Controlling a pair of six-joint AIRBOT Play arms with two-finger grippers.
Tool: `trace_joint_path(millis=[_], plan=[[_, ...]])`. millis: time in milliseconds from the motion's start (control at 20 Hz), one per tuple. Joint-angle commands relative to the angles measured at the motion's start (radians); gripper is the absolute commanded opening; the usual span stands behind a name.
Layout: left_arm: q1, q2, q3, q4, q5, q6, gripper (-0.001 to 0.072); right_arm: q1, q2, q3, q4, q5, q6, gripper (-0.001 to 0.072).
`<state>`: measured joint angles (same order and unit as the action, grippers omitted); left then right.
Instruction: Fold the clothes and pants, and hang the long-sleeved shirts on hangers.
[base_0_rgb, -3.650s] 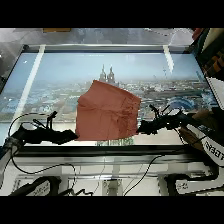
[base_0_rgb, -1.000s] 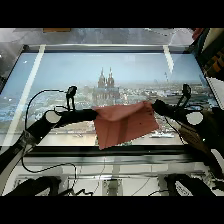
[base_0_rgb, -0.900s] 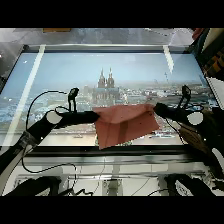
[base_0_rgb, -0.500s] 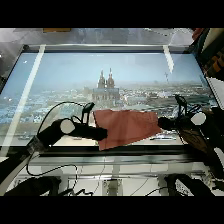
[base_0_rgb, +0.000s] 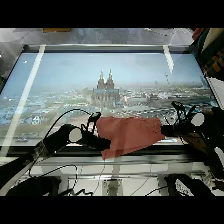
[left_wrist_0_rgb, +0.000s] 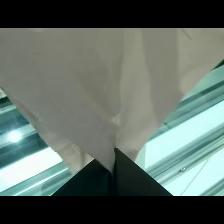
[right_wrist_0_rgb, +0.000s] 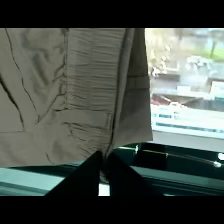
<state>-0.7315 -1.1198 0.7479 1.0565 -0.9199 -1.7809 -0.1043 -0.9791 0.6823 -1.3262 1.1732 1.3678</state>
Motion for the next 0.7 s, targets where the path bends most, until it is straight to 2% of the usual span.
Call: trace_joint_path(millis=[0, 50, 100, 150, 200, 250, 350, 500, 550, 650], plan=[[-0.004, 0.0, 0.0, 0.013, -0.1, -0.019, 0.0011, -0.001, -0.001, -0.001, -0.042, 0.04, -0.041, 0.0226], [-0.004, 0.0, 0.0, 0.013, -0.118, -0.019, 0.0021, -0.001, -0.001, -0.001, -0.042, 0.035, -0.048, 0.038], [-0.004, 0.0, 0.0, 0.013, -0.134, -0.019, 0.0106, -0.001, -0.001, -0.001, -0.042, 0.009, -0.059, 0.0457], [-0.004, 0.0, 0.0, 0.013, -0.139, -0.019, 0.0247, -0.001, -0.001, -0.001, -0.043, -0.032, -0.078, 0.0457], [-0.004, 0.0, 0.0, 0.013, -0.139, -0.019, 0.0452, -0.001, -0.001, -0.001, -0.061, -0.095, -0.083, 0.0457], [-0.004, 0.0, 0.0, 0.013, -0.138, -0.019, 0.0578, -0.002, -0.001, -0.001, -0.088, -0.171, -0.073, 0.0455], [-0.004, 0.0, 0.0, 0.013, -0.14, -0.019, 0.0601, -0.044, -0.022, 0.015, -0.112, -0.262, 0.003, 0.0446], [-0.004, 0.0, 0.0, 0.01, -0.139, -0.019, 0.0601, -0.186, -0.137, 0.117, -0.095, -0.214, 0.016, 0.0448], [-0.004, 0.0, 0.0, 0.011, -0.139, -0.019, 0.0601, -0.239, -0.195, 0.164, -0.052, -0.146, -0.015, 0.0448], [-0.004, -0.002, 0.0, 0.018, -0.138, -0.019, 0.0601, -0.32, -0.315, 0.234, 0.115, 0.027, -0.163, 0.0447]])
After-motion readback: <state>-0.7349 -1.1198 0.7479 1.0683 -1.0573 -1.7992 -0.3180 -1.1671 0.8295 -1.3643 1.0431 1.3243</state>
